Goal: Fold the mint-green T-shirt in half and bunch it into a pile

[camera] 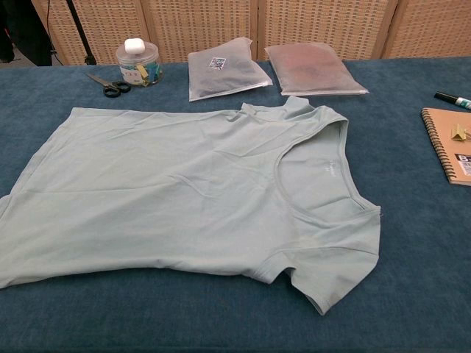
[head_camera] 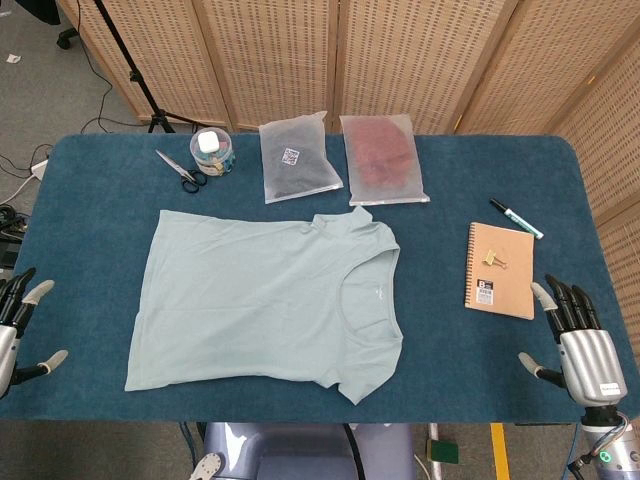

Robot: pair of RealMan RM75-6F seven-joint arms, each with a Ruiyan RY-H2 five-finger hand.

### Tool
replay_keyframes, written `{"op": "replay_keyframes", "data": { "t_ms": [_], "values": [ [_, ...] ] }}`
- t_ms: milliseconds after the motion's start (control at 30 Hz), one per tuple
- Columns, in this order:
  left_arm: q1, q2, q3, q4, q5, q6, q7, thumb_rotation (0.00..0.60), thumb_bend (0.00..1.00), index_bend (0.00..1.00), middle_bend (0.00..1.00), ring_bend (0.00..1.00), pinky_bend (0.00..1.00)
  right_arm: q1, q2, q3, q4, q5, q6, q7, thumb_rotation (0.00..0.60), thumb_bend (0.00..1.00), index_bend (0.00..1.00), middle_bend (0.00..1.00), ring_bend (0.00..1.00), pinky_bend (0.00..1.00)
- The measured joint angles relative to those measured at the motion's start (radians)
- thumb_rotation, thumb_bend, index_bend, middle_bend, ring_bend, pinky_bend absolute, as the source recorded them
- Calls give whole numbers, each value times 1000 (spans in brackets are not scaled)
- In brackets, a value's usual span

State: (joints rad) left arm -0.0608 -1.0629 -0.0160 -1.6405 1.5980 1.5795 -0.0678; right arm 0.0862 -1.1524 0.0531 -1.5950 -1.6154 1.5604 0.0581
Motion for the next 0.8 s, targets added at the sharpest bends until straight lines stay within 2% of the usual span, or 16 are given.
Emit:
{"op": "replay_keyframes", "data": {
  "t_ms": [367,633,800],
  "values": [
    [-5,-1,-1,0,-2,-13,1,600,8,0,0,0,0,5,3,-9,-3,-8,-15,-3,600,156,0,0,0,0],
    [-15,-1,-4,-4,-8,-31,-2,600,10,0,0,0,0,36,19,-50,26,-56,-90,-2,600,137,0,0,0,0],
    [-6,-2,-4,-5,2,-6,-2,600,11,0,0,0,0,57,16,-79,45,-105,-120,3,600,129,67,0,0,0]
  ]
}}
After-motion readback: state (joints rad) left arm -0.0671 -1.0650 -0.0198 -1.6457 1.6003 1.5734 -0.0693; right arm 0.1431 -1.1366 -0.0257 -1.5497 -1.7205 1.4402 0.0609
